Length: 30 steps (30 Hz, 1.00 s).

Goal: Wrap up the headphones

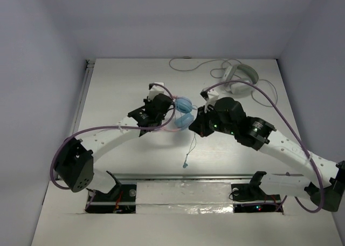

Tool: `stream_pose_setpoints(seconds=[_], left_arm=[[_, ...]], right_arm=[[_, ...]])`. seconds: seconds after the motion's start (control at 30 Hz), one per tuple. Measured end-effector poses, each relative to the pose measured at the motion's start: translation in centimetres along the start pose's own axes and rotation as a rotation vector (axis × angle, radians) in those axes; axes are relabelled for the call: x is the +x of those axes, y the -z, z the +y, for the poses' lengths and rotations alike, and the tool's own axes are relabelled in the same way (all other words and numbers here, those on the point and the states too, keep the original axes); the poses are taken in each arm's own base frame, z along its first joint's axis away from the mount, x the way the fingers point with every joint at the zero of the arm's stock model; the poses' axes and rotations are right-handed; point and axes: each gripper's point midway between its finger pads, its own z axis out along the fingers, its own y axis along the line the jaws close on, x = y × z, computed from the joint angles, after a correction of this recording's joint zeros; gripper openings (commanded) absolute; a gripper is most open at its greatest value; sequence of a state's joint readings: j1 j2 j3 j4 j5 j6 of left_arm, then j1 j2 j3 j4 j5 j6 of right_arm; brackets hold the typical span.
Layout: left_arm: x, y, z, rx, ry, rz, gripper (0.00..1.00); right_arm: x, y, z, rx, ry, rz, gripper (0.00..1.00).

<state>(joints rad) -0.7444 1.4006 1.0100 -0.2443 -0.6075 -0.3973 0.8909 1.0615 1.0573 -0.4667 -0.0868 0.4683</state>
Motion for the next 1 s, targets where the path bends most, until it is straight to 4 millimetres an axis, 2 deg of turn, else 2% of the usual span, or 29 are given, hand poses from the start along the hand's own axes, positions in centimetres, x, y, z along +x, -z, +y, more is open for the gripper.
stream_pose_setpoints(seconds=[0.27,0.47,0.6,0.9,1.0], left_arm=[[3.1,2.0,-2.4,0.106,-0.171,0.087,0.00],[4.6,3.8,-1.2,0.154,-0.307,0.168,0.00],[4.2,5.5,-0.9,0.221,-0.365,0.184,0.00],[2.3,9.8,-3.6,0.505,-0.337,0.127,0.00],[2.1,10.0,-3.9,0.523,-0.334,0.118,0.00]], right_arm=[[-0.3,-2.3,-3.4,0.191,0.116,0.080,0.00],[-1.8,-2.5,-5.0,0.303,0.204,0.093,0.00],[-2.9,-2.4,-6.3,0.387,0.248,0.079,0.00],[-4.5,-3.1,-9.7,0.554,0.295,0.029,0.00],[-4.8,-3.2,-10.5,0.588,0.293,0.005,0.07]])
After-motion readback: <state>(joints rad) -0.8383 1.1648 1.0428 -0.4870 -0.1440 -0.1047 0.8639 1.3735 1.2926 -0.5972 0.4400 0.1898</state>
